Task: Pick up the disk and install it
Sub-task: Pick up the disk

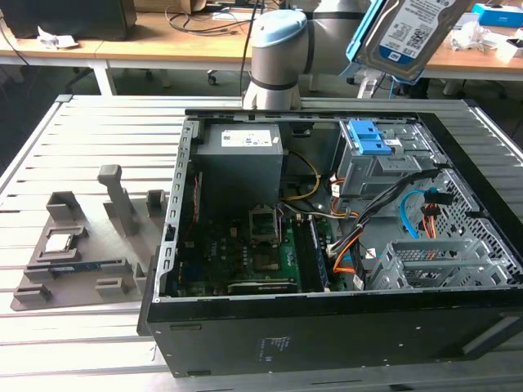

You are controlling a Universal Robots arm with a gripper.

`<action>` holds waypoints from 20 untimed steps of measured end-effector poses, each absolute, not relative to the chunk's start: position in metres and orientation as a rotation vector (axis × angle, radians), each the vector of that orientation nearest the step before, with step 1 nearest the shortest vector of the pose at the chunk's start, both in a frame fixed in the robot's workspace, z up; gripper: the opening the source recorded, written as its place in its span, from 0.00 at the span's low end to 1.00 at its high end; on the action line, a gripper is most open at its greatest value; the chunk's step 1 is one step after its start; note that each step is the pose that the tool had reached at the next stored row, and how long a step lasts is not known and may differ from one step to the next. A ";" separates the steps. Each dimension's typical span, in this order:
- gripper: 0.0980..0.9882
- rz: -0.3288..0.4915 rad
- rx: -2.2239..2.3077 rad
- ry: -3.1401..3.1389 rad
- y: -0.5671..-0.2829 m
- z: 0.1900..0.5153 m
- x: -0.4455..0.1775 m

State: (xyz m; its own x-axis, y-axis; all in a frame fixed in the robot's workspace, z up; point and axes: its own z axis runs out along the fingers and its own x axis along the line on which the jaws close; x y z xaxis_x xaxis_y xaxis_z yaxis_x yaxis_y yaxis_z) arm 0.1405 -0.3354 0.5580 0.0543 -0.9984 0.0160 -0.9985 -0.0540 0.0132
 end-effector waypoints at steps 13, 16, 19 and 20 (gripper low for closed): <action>0.30 0.004 2.266 -2.146 -0.335 0.558 0.206; 0.30 0.004 2.266 -2.146 -0.335 0.558 0.224; 0.30 0.004 2.266 -2.146 -0.335 0.558 0.238; 0.30 0.004 2.266 -2.146 -0.335 0.558 0.242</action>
